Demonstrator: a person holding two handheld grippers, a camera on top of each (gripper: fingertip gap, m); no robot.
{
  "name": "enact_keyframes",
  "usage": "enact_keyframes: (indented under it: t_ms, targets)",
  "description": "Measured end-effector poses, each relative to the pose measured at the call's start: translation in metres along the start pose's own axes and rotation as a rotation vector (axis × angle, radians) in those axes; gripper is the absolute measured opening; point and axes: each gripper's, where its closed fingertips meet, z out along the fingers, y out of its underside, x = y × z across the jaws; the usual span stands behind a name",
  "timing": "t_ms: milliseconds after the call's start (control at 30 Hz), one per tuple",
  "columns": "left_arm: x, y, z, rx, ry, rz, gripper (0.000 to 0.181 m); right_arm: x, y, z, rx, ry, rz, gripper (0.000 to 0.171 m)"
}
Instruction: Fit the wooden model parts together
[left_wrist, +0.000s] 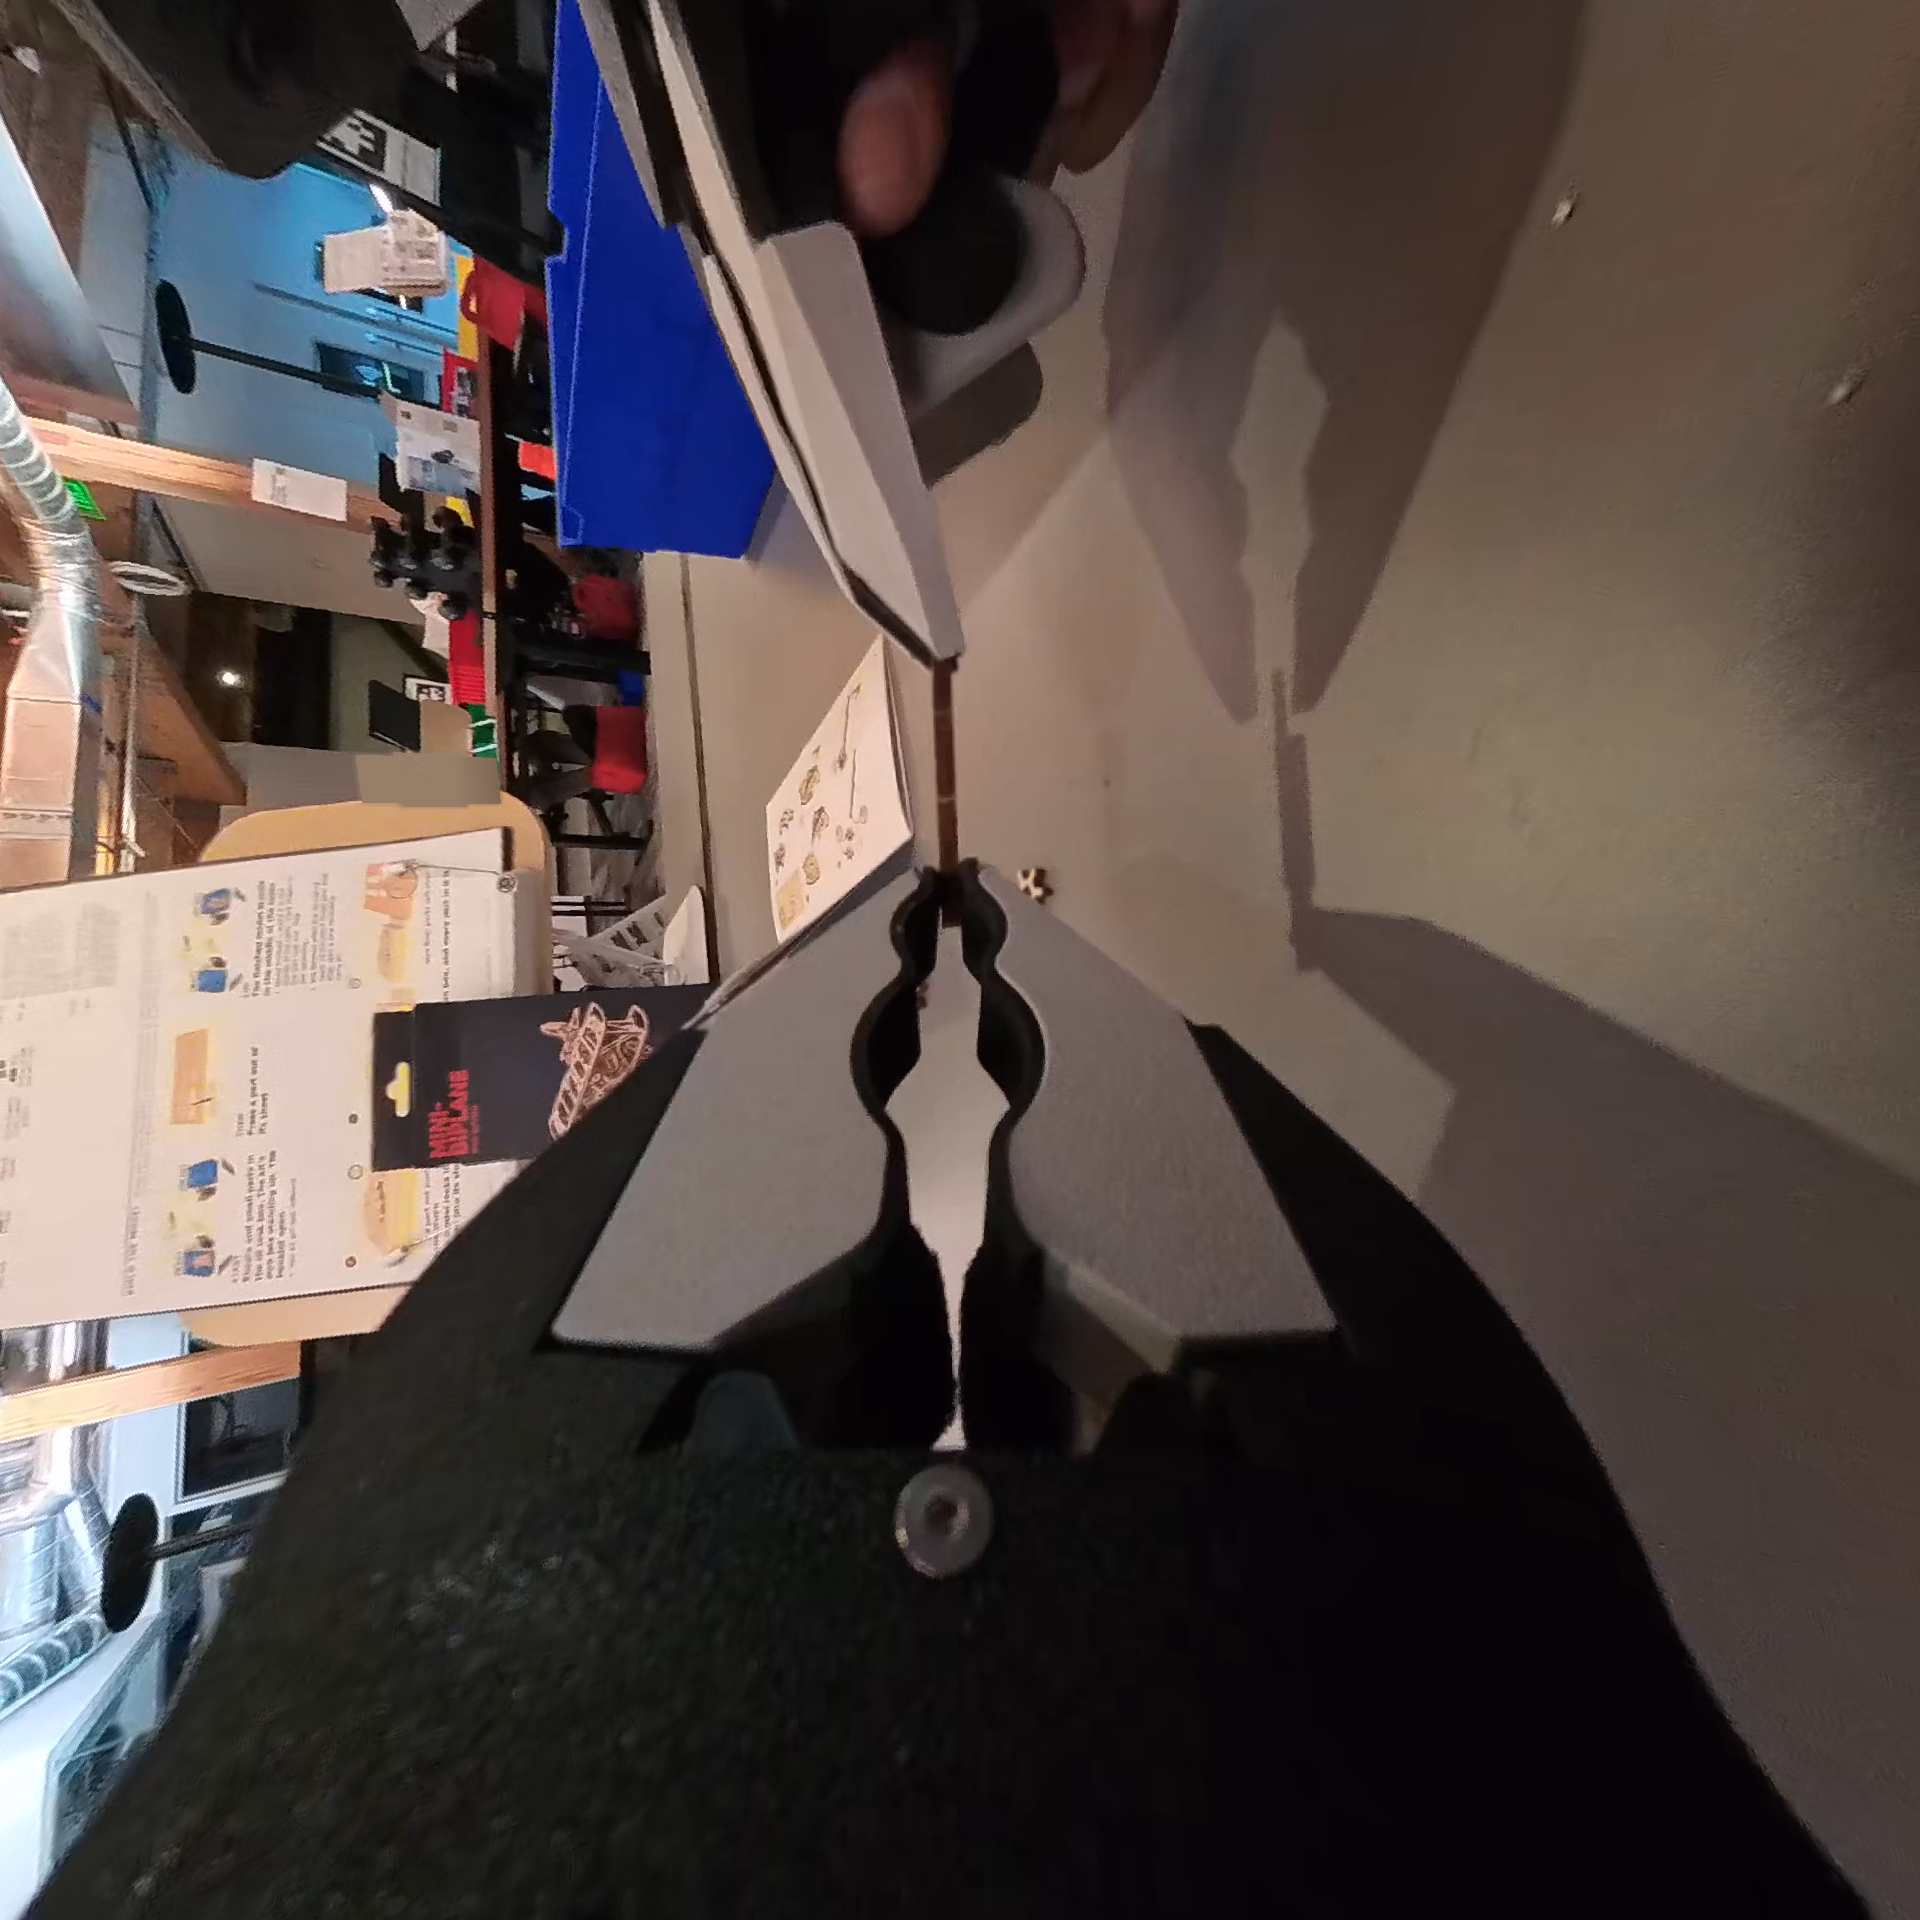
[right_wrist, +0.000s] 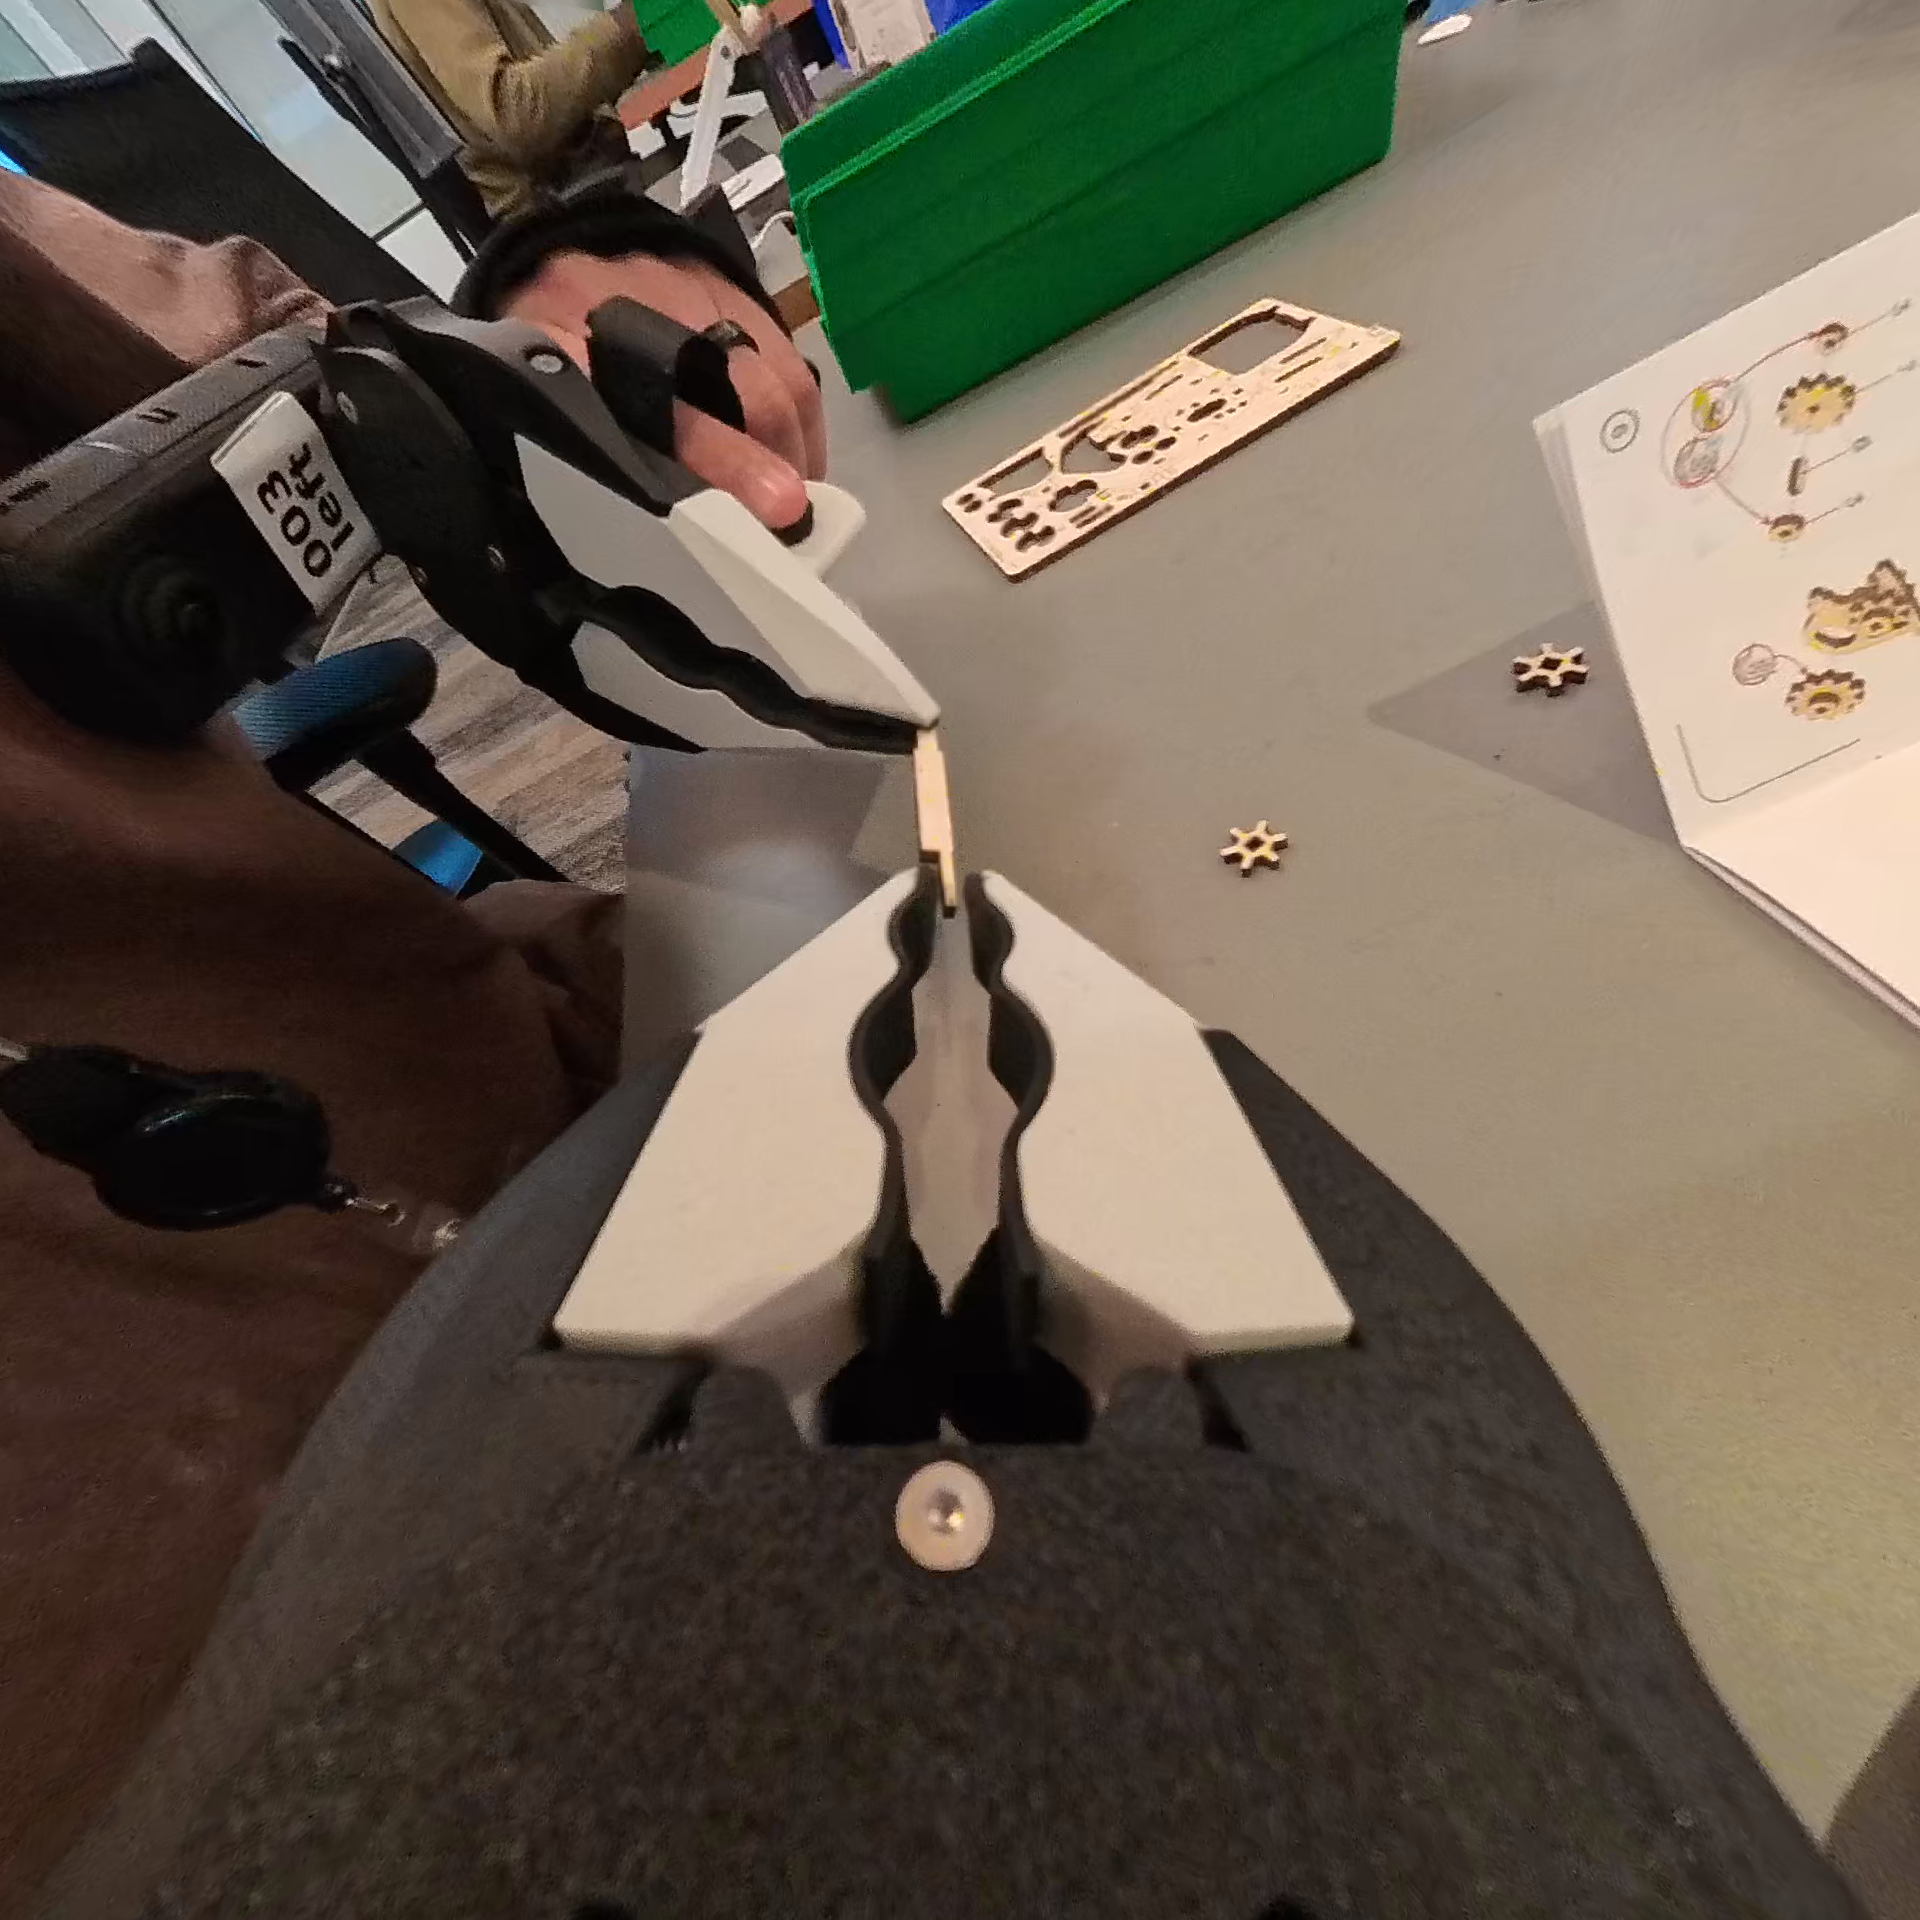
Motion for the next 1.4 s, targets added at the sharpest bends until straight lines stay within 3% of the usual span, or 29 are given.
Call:
enact_keyframes:
  t_ms: [233, 333, 567, 733, 867, 1067, 1400]
  targets:
    - [-0.003, -0.002, 0.0, -0.005, -0.006, -0.031, 0.001, -0.002, 0.0, -0.002, -0.005, 0.0, 0.016, 0.002]
    - [-0.003, -0.001, 0.004, -0.006, 0.007, -0.14, 0.002, 0.0, -0.003, -0.004, -0.004, 0.024, 0.021, 0.002]
    - [-0.008, 0.023, 0.021, -0.005, 0.136, -0.809, 0.018, 0.047, 0.003, -0.031, 0.011, 0.289, 0.039, 0.002]
    - [-0.017, 0.054, 0.038, -0.001, 0.019, -1.244, 0.017, 0.082, -0.007, -0.05, 0.028, 0.473, -0.036, 0.002]
    - [-0.032, 0.072, 0.041, -0.025, -0.084, -1.312, 0.016, 0.097, -0.015, -0.055, 0.028, 0.51, -0.069, 0.002]
    - [-0.015, 0.077, 0.056, -0.108, 0.053, -1.375, 0.016, 0.105, 0.001, -0.058, -0.026, 0.506, -0.031, 0.001]
    - [-0.013, 0.077, 0.058, -0.117, 0.065, -1.363, 0.01, 0.111, 0.001, -0.06, 0.013, 0.507, 0.035, 0.001]
